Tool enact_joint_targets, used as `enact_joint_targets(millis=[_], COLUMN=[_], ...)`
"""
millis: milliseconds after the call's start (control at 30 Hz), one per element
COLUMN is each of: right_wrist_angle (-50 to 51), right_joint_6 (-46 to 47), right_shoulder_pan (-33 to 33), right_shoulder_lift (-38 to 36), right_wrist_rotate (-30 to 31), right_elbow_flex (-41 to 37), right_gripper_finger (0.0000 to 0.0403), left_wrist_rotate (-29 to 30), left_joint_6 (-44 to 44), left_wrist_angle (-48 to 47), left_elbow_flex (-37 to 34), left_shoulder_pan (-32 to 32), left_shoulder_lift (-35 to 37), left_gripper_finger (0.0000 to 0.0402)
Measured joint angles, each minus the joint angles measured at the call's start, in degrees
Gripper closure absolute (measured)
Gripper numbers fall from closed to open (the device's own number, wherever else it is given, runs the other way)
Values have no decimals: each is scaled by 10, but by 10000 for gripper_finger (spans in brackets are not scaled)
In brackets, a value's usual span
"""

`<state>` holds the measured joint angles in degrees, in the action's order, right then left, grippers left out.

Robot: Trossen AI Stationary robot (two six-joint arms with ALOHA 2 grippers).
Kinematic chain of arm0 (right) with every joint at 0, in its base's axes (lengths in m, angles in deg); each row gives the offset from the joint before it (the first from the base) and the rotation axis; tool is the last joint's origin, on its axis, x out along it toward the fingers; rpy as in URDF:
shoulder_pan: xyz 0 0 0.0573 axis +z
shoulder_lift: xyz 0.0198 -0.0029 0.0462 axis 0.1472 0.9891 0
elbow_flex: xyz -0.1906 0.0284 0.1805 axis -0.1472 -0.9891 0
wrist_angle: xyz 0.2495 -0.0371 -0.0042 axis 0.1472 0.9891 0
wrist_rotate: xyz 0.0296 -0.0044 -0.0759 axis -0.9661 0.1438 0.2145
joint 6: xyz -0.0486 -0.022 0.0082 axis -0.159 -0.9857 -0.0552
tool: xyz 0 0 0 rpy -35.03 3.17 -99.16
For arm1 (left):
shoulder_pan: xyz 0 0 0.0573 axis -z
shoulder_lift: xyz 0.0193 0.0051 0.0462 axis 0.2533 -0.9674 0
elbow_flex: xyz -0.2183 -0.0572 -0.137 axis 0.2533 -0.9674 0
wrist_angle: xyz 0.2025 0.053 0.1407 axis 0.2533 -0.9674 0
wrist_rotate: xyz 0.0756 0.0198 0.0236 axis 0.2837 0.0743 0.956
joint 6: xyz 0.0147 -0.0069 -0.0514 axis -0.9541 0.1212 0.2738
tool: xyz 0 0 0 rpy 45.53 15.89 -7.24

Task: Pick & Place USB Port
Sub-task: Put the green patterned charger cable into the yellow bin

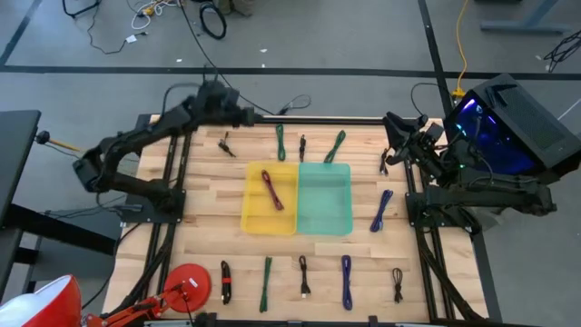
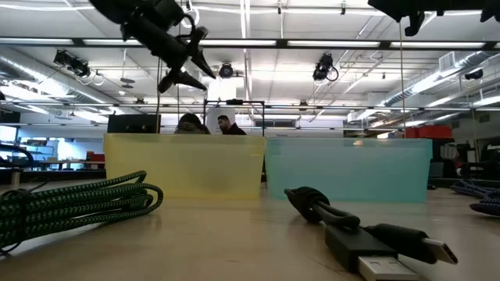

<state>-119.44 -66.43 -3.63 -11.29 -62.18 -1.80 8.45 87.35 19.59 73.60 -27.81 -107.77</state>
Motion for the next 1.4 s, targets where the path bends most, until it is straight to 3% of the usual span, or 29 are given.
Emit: enact_joint_targets(millis=[133, 233, 367, 567, 1400], right_wrist_angle=[-5, -8, -17, -25, -30], right_joint_6=[1, 0, 0, -16, -51], right_shoulder_pan=[-2, -2, -2, -2, -2], right_shoulder_lift=[0, 0, 0, 0, -2], right_wrist_rotate=[-1, -1, -2, -2, -22], right_elbow_flex=[0, 0, 0, 0, 0], right_gripper_finger=[295, 295, 295, 295, 295], left_wrist_rotate=[-18, -53, -92, -97, 21], left_joint_6=[-39, -50, -34, -62, -6], left_wrist_angle=[-105, -115, -124, -181, -212], left_elbow_flex=[110, 167, 216, 267, 273], left_shoulder_pan=[-32, -36, -24, -7, 45], left_shoulder_lift=[-100, -171, -261, -355, -438], left_gripper_finger=[225, 225, 225, 225, 225])
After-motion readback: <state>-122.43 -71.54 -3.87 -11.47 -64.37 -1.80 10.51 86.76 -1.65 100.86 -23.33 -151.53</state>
